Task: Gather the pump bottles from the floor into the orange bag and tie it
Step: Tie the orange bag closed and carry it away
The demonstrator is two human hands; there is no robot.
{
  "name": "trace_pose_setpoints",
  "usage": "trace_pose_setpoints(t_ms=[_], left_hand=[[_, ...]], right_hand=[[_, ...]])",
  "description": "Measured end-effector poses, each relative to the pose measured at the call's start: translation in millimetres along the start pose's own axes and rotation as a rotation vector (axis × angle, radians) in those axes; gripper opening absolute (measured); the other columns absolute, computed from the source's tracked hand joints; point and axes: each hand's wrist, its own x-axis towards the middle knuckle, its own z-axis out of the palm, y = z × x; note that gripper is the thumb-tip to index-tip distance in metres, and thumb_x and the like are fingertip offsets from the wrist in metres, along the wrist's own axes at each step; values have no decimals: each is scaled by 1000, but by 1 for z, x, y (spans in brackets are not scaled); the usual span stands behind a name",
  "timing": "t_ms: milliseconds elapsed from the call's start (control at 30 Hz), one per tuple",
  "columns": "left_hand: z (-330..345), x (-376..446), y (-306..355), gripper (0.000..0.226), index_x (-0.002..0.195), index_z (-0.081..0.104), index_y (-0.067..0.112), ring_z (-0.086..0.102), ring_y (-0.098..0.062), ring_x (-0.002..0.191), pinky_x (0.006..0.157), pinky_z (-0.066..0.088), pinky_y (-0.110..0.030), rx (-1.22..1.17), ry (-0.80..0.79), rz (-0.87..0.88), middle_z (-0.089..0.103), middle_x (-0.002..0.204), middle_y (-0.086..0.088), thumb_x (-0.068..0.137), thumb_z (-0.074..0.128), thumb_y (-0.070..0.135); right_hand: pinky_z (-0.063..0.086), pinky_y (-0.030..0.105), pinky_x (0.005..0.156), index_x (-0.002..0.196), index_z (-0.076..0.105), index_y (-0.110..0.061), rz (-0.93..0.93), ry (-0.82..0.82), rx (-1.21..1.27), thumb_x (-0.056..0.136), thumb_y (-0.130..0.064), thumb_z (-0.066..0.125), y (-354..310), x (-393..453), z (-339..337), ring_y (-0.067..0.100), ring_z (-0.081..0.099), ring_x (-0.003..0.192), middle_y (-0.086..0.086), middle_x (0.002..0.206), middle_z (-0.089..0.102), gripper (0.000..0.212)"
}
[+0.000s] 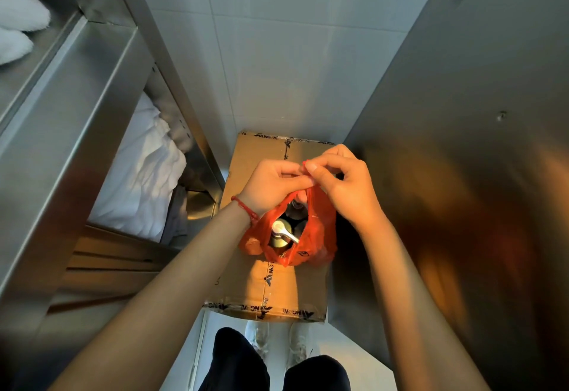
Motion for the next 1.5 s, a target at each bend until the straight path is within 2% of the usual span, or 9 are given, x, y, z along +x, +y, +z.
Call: trace_pose_setpoints(t_ms=[100,200,333,633,833,1033,1200,1333,1500], left_hand=[[0,0,0,35,52,65,17,55,-4,41,48,46,-13,-65,15,-39,62,42,5,82,58,1],[-1,-1,-1,25,62,63,9,59,-5,45,50,50,-14,-128,8,-82,65,46,3,85,55,3],[0,0,-2,15,72,63,2,63,-9,49,56,54,-17,-223,32,-139,67,51,-1,85,55,4],[-6,1,-7,14,69,63,6,51,-3,32,37,42,-12,-194,307,-152,58,35,4,82,60,3],[-11,5,-13,5,80,65,5,64,-10,46,45,52,-18,-395,280,-361,69,51,-2,81,63,9],[-10,4,-14,8,85,66,1,67,-12,54,50,55,-20,-437,272,-350,71,55,-2,81,62,6],[-14,1,-12,8,81,68,3,63,-14,54,54,54,-22,-250,252,-231,69,58,-7,79,64,10],[-15,-2,-11,5,79,71,7,62,-13,71,71,51,-27,30,263,-47,69,76,-11,77,67,9],[-7,-5,-22,11,83,70,16,63,1,61,61,50,-13,24,388,-16,68,69,5,76,67,7]], right_hand=[[45,16,77,95,68,-18,102,100,177,83,-7,62,11,-4,-2,5,59,82,15,96,66,17],[48,24,78,98,68,-19,119,6,224,80,-4,65,21,-14,1,12,62,83,14,93,67,23],[46,15,71,87,71,-20,89,163,244,74,-3,70,25,-17,10,3,61,74,0,78,66,22],[43,13,68,71,65,-22,104,342,199,76,-2,69,30,-23,24,1,56,69,1,74,61,21],[44,11,69,77,69,-13,36,194,214,77,2,66,29,-32,28,-2,58,70,0,74,63,15],[44,17,66,76,68,-14,34,174,115,70,-5,75,27,-27,33,9,55,67,3,73,60,13],[41,15,83,96,66,-24,116,81,-17,69,-22,78,35,-22,30,9,56,94,-1,98,63,30],[40,32,58,61,63,-20,244,-56,12,72,-23,75,41,-17,31,12,50,59,-2,58,58,16],[36,32,55,57,61,1,308,17,94,78,-15,66,46,-16,38,13,46,55,9,55,55,27]])
